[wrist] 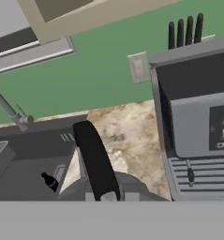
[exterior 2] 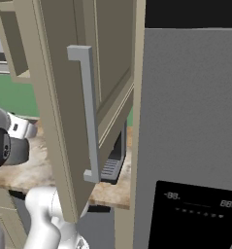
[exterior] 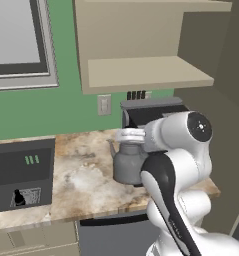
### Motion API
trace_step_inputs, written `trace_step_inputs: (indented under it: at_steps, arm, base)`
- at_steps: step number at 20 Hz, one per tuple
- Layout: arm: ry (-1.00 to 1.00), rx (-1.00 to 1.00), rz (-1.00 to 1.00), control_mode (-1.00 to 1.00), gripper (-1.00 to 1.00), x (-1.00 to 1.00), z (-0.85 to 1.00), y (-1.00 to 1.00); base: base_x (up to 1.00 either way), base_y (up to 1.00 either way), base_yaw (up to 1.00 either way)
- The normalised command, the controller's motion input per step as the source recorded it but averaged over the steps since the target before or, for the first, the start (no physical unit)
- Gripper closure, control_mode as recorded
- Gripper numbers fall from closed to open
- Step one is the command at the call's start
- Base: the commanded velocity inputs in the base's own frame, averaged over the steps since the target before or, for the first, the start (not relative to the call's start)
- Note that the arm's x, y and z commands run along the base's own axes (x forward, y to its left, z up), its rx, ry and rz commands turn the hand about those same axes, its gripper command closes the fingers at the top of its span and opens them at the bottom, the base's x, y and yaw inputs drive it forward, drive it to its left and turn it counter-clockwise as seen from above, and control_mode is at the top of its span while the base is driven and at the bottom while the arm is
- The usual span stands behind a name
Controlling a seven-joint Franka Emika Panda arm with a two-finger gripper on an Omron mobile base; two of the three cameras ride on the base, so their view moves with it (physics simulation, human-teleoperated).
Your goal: Open the cabinet, pick the kettle from the cabinet, and place it in the sink.
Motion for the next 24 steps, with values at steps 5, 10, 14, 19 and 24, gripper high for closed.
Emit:
trace_step_inputs:
  at_steps: [5, 10, 14, 19, 24]
  arm:
    - [-0.09, 0.00, 0.00, -1.00, 1.00, 0.22, -0.40, 0.00]
    - [-0.12, 0.00, 0.00, -1.00, 1.00, 0.20, -0.37, 0.00]
    - [-0.14, 0.00, 0.00, -1.00, 1.00, 0.17, -0.40, 0.02]
    - [-0.09, 0.01, 0.00, -1.00, 1.00, 0.20, -0.36, 0.00]
    - [-0.05, 0.03, 0.01, -1.00, 1.00, 0.20, -0.30, 0.01]
  base:
    - [0.00, 0.00, 0.00]
    - [0.00, 0.00, 0.00]
    - [0.00, 0.00, 0.00]
    - [0.00, 0.00, 0.00]
    - [0.00, 0.00, 0.00]
